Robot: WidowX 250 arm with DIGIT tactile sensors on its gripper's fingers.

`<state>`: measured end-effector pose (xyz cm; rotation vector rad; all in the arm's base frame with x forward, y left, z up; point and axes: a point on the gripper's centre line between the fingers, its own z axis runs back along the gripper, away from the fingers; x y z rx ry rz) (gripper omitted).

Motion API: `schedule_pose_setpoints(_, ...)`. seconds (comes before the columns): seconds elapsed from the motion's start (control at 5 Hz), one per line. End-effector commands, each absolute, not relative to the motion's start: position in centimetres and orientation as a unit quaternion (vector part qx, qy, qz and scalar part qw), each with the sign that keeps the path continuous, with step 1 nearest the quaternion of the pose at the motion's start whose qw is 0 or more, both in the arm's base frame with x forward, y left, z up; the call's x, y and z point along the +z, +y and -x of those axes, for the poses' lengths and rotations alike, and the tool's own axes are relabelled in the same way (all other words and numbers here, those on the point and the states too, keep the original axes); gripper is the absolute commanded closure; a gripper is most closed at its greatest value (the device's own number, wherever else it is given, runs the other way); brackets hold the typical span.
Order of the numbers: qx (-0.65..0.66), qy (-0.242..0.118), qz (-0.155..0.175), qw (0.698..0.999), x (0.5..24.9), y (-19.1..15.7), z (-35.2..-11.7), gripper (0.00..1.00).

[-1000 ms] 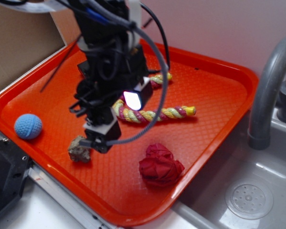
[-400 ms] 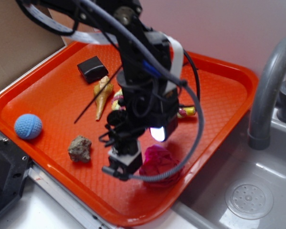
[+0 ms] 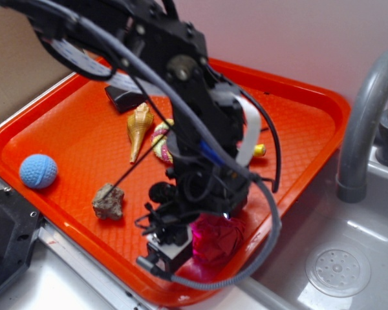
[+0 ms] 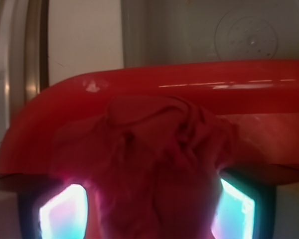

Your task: Grab the red paper.

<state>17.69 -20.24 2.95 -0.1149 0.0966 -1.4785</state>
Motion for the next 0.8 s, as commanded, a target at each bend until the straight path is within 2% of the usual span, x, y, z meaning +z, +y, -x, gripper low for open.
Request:
schedule_pose_setpoints(0.0,-0.659,0.042,0.04,0.75,2.9,-21.3,-17.2,1.0)
schedule_pose_setpoints(0.2,-0.639,0.038,0.021,0.768,3.0,-20.8,-17.2,1.0)
schedule_pose_setpoints(0.4,-0.601,0.015,0.013,0.799,4.5,-19.6,-17.8,1.0)
schedule_pose_setpoints(0.6,-0.514,0.004,-0.011,0.857,7.3,-16.4,-19.2,1.0)
